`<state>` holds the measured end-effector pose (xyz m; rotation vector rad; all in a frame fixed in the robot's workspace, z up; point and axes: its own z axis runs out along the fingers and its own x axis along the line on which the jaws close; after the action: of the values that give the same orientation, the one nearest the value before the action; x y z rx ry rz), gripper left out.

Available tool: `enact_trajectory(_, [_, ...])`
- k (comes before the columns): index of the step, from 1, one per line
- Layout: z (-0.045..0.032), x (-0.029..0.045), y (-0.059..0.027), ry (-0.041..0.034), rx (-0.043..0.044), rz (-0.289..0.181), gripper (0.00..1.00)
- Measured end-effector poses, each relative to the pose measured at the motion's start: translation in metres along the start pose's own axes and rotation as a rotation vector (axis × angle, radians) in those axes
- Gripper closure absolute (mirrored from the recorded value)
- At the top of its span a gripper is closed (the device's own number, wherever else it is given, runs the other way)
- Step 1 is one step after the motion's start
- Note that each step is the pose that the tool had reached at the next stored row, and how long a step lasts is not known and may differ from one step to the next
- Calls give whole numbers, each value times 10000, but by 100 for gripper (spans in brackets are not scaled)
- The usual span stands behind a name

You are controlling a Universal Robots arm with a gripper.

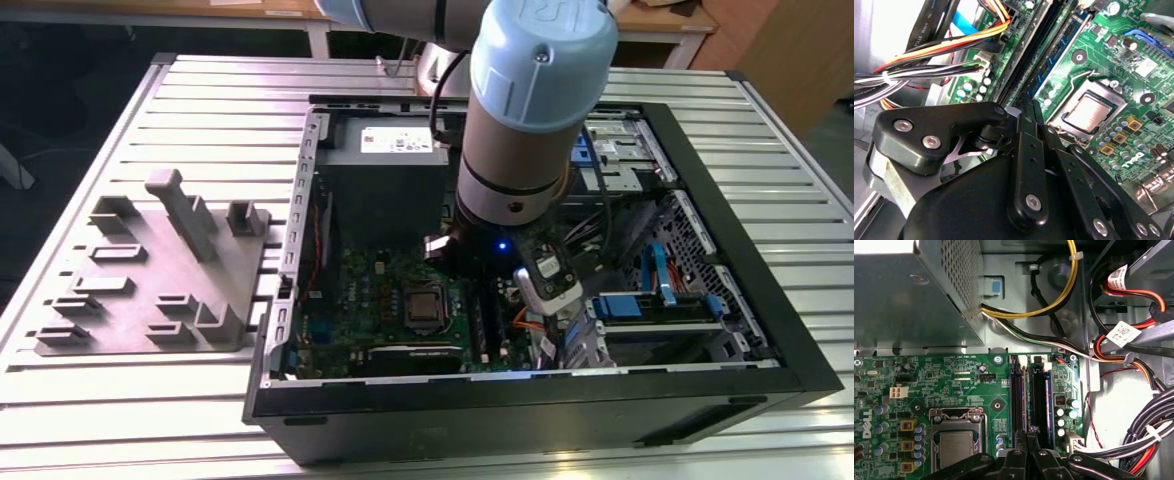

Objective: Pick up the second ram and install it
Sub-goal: 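Insert the second ram into the second slot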

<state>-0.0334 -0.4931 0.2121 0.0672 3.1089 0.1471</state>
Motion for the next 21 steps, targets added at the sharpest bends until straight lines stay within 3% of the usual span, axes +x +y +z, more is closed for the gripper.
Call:
enact_trajectory(9, [4, 0, 0, -2, -5, 1, 89])
enact_trajectory(11, [6, 1, 0, -3, -10, 2, 87])
enact_trajectory(12, [7, 1, 0, -4, -11, 2, 82])
enact_trajectory(18, [4, 0, 1, -2, -6, 0, 82])
enact_trajectory(21, [-73, -1, 8, -5, -10, 0, 82])
